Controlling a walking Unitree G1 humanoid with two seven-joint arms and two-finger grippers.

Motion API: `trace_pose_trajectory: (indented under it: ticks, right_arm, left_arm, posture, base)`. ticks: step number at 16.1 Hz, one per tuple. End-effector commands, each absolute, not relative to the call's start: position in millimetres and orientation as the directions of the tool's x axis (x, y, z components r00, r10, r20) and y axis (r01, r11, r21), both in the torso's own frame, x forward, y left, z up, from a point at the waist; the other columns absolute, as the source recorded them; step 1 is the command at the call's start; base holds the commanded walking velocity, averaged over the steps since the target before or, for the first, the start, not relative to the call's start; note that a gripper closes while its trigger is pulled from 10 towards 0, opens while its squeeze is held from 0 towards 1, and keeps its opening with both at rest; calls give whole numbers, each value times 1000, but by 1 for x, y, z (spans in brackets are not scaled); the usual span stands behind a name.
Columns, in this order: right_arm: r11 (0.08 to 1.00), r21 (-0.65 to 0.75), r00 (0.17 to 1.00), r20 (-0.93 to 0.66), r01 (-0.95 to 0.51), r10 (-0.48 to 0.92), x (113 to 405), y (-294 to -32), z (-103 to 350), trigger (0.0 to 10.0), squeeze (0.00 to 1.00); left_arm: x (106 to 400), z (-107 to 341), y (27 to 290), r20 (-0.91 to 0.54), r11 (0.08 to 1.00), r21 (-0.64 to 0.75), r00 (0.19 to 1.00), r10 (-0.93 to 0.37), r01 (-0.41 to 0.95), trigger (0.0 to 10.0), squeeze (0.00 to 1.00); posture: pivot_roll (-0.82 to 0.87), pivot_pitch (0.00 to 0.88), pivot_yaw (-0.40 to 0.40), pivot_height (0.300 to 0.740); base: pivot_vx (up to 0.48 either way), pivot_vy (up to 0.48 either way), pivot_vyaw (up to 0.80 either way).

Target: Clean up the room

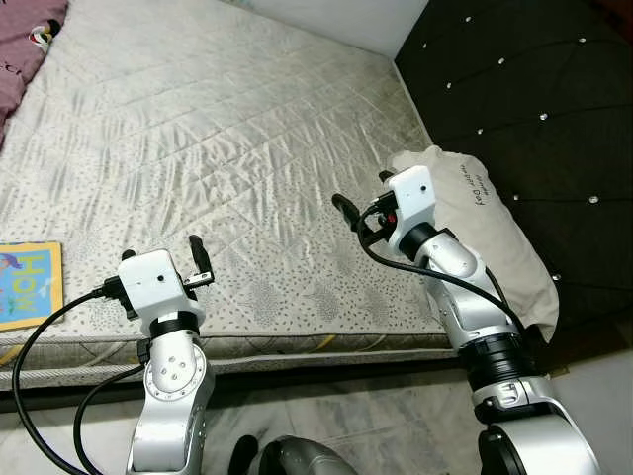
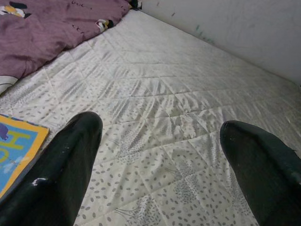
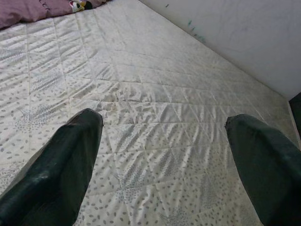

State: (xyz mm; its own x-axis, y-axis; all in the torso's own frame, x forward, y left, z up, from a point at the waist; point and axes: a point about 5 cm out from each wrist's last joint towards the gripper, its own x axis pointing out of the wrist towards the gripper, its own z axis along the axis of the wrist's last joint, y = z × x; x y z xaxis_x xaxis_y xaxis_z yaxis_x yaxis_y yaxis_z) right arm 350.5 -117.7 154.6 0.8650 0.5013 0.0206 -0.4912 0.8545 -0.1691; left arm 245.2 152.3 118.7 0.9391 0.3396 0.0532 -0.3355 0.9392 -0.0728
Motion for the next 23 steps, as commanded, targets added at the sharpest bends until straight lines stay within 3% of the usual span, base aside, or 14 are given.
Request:
trace_pose_trajectory:
  ticks: [1, 17, 20, 23]
  right_arm:
    - [858, -183, 874, -10, -480, 486, 349, -129, 151, 10000, 0]
    - [862, -151, 873, -16, -484, 488, 349, -121, 147, 10000, 0]
    - [876, -128, 883, 0, -465, 469, 352, -114, 147, 10000, 0]
    - [908, -81, 909, 46, -410, 414, 351, -107, 149, 10000, 0]
  left_arm:
    - [242, 119, 115, -7, 929, -219, 952, 305, -299, 10000, 0]
    - [241, 120, 120, -10, 927, -209, 949, 316, -311, 10000, 0]
    - [249, 128, 124, 26, 939, -195, 955, 295, -285, 10000, 0]
    - [253, 129, 130, 26, 951, -167, 963, 267, -259, 10000, 0]
  posture:
    - [66, 140, -400, 740]
    - [88, 138, -400, 740]
    - [80, 115, -368, 740]
    - [83, 99, -266, 740]
  base:
    - [0, 0, 0]
    - [0, 0, 0]
    - [0, 0, 0]
    - [0, 0, 0]
